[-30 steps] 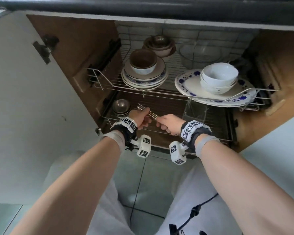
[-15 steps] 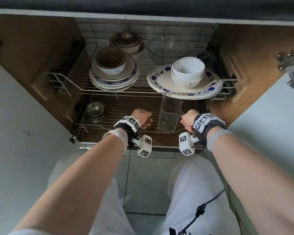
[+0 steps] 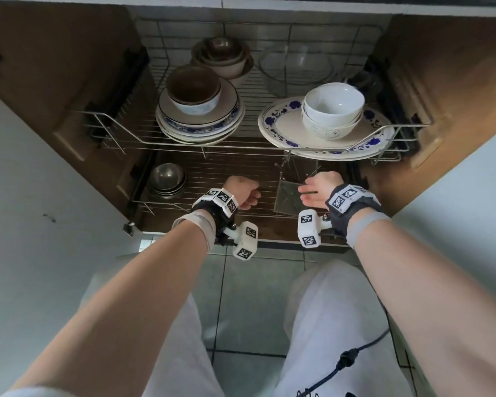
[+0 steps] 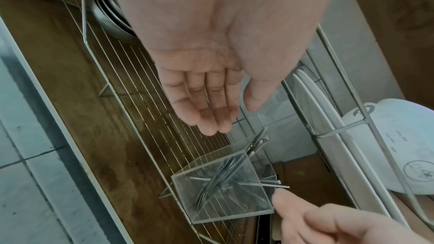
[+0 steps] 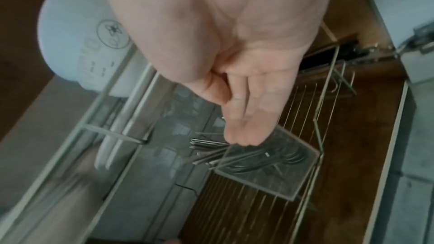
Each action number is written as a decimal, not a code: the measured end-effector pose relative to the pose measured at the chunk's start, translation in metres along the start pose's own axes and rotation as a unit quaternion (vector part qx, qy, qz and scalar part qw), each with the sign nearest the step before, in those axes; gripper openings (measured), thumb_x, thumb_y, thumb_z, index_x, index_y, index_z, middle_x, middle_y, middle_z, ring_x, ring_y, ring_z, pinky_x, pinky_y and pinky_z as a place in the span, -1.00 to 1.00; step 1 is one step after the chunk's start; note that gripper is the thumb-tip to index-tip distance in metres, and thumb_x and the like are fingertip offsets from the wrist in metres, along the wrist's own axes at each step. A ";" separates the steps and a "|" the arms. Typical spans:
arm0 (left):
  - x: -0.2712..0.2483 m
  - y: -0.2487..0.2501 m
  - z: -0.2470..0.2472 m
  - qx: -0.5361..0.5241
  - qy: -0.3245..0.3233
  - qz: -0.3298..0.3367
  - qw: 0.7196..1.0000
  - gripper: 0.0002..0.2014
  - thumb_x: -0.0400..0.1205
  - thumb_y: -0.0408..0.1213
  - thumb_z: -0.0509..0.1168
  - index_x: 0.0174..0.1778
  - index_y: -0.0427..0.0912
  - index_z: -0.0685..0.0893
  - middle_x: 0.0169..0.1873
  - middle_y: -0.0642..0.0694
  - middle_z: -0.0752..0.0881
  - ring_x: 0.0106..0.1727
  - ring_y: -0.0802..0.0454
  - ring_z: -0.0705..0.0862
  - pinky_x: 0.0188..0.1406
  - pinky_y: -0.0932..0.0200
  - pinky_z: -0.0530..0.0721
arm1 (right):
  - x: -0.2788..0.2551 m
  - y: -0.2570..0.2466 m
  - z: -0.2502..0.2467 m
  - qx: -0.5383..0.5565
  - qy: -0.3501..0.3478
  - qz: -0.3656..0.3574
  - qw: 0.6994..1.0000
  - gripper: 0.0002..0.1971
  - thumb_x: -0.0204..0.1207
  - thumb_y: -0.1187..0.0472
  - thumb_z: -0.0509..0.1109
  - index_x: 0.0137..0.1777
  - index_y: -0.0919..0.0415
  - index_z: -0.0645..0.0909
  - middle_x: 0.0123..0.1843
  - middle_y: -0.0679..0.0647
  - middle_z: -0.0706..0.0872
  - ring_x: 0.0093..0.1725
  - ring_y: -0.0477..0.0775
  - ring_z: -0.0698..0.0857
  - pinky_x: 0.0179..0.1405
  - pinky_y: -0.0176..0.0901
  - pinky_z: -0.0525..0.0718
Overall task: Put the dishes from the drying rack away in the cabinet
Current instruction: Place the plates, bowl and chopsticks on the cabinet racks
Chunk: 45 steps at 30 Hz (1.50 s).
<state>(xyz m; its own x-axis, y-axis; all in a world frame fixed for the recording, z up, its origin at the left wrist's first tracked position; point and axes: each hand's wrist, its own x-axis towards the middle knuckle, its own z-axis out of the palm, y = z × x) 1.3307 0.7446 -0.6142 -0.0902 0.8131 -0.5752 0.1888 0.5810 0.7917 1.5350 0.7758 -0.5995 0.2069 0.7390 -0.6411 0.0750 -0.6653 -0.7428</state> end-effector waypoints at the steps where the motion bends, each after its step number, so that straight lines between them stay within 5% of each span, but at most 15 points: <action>1: 0.001 -0.002 0.000 0.001 -0.002 0.002 1.000 -0.80 0.75 -0.25 0.26 0.22 -0.25 0.65 -0.28 -0.06 0.74 -0.35 0.05 0.68 -0.30 0.17 0.67 | 0.001 0.004 0.001 -0.040 0.018 -0.011 0.999 -0.71 0.71 0.28 0.19 0.33 0.36 0.61 -0.11 0.25 0.78 -0.35 0.18 0.72 -0.51 -0.12 0.74; 4: 0.003 -0.008 -0.004 0.006 0.004 0.002 1.000 -0.82 0.75 -0.26 0.27 0.19 -0.24 0.67 -0.28 -0.06 0.75 -0.36 0.06 0.69 -0.37 0.20 0.66 | 0.004 0.017 0.010 -0.159 0.024 -0.079 0.984 -0.64 0.61 0.27 0.32 0.40 0.11 0.63 -0.08 0.18 0.76 -0.30 0.13 0.70 -0.18 -0.01 0.83; 6: 0.005 -0.011 -0.009 0.005 0.009 -0.004 1.000 -0.84 0.75 -0.26 0.27 0.16 -0.23 0.67 -0.29 -0.07 0.75 -0.37 0.06 0.70 -0.39 0.21 0.66 | 0.006 0.022 0.016 -0.292 0.024 -0.115 0.949 -0.56 0.57 0.18 0.37 0.46 0.06 0.59 0.20 0.17 0.76 0.04 0.22 0.77 0.15 0.10 0.76; 8: 0.006 -0.013 -0.014 0.007 0.011 -0.008 1.000 -0.83 0.74 -0.24 0.27 0.17 -0.23 0.66 -0.29 -0.06 0.76 -0.37 0.06 0.70 -0.39 0.21 0.67 | 0.007 0.023 0.019 -0.364 0.066 -0.150 0.917 -0.62 0.61 0.16 0.36 0.42 0.09 0.63 0.33 0.15 0.72 0.26 0.27 0.70 0.26 -0.01 0.66; 19: 0.015 -0.017 -0.011 0.018 0.007 -0.016 1.000 -0.81 0.74 -0.26 0.29 0.22 -0.24 0.66 -0.27 -0.05 0.75 -0.36 0.08 0.70 -0.27 0.19 0.70 | 0.015 0.019 0.014 -0.403 0.131 -0.150 0.893 -0.70 0.66 0.34 0.27 0.30 0.20 0.72 0.33 0.19 0.71 0.33 0.26 0.66 0.24 -0.08 0.61; 27: 0.020 -0.013 -0.011 0.016 0.014 -0.008 1.000 -0.81 0.74 -0.24 0.29 0.19 -0.22 0.68 -0.26 -0.05 0.78 -0.36 0.08 0.72 -0.36 0.22 0.69 | 0.015 0.014 0.009 -0.378 0.118 -0.119 0.910 -0.72 0.67 0.24 0.30 0.27 0.29 0.72 0.29 0.25 0.73 0.26 0.31 0.69 0.15 -0.07 0.63; 33: 0.016 -0.001 -0.010 0.007 0.005 0.001 1.000 -0.82 0.74 -0.23 0.29 0.19 -0.21 0.67 -0.25 -0.06 0.77 -0.35 0.08 0.72 -0.37 0.22 0.69 | 0.011 0.021 0.016 -0.352 0.116 -0.143 0.918 -0.73 0.54 0.10 0.52 0.10 0.29 0.78 0.11 0.22 0.80 0.11 0.24 0.76 0.00 -0.09 0.66; 41: 0.019 -0.005 -0.024 0.014 0.012 -0.001 1.000 -0.82 0.74 -0.22 0.29 0.17 -0.21 0.68 -0.25 -0.05 0.78 -0.35 0.07 0.72 -0.30 0.18 0.71 | 0.014 0.028 0.020 -0.354 0.159 -0.156 0.908 -0.80 0.56 0.14 0.50 0.10 0.21 0.81 0.10 0.18 0.83 0.10 0.22 0.78 -0.01 -0.11 0.71; 45: 0.018 -0.005 -0.021 0.012 0.009 -0.010 1.000 -0.83 0.72 -0.23 0.31 0.17 -0.20 0.66 -0.28 -0.06 0.78 -0.39 0.07 0.72 -0.43 0.22 0.69 | 0.012 0.031 0.017 -0.363 0.171 -0.157 0.902 -0.81 0.57 0.12 0.48 0.08 0.18 0.82 0.07 0.18 0.83 0.06 0.22 0.78 -0.07 -0.12 0.72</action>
<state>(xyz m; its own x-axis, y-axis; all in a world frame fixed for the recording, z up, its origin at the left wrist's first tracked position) 1.3080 0.7571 -0.6245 -0.1114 0.8016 -0.5874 0.2101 0.5967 0.7744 1.5234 0.7664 -0.6336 0.3434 0.9099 -0.2327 0.7762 -0.4145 -0.4750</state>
